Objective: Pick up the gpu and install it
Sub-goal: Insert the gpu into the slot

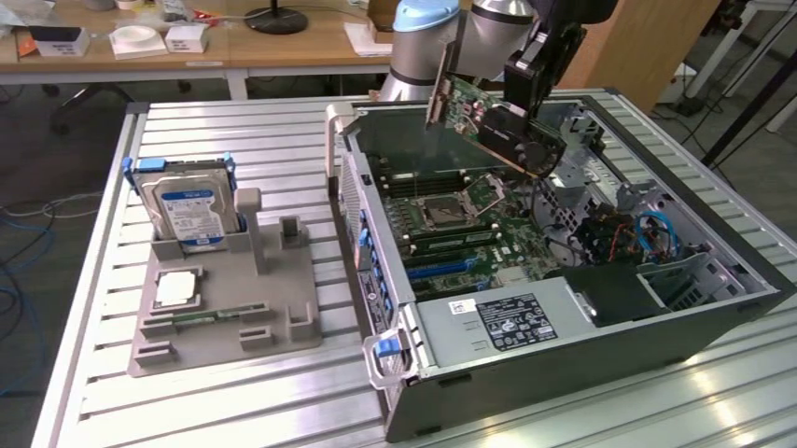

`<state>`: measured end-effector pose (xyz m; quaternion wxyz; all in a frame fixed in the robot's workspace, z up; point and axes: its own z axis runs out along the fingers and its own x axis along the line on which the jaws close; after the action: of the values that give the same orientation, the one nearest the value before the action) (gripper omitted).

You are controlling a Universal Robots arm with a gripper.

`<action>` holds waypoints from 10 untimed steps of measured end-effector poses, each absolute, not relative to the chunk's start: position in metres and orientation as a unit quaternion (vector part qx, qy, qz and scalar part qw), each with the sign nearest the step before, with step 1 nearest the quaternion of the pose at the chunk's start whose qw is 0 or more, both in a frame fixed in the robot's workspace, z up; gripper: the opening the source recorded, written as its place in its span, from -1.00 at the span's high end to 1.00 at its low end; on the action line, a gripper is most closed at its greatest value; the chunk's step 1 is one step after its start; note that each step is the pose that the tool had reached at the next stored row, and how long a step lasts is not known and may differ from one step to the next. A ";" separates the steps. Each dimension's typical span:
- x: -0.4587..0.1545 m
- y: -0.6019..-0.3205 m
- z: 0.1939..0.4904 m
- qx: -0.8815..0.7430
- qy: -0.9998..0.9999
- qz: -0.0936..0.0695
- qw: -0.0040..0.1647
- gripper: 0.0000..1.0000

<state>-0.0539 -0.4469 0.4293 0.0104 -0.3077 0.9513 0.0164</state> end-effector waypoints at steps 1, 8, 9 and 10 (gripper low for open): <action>-0.054 -0.447 0.429 -0.308 0.951 0.016 0.010 0.48; -0.054 -0.447 0.429 -0.308 0.951 0.016 0.010 0.48; -0.054 -0.447 0.429 -0.308 0.951 0.016 0.010 0.48; -0.054 -0.447 0.429 -0.308 0.951 0.016 0.010 0.48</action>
<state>-0.0539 -0.4469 0.4293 0.0104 -0.3077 0.9513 0.0164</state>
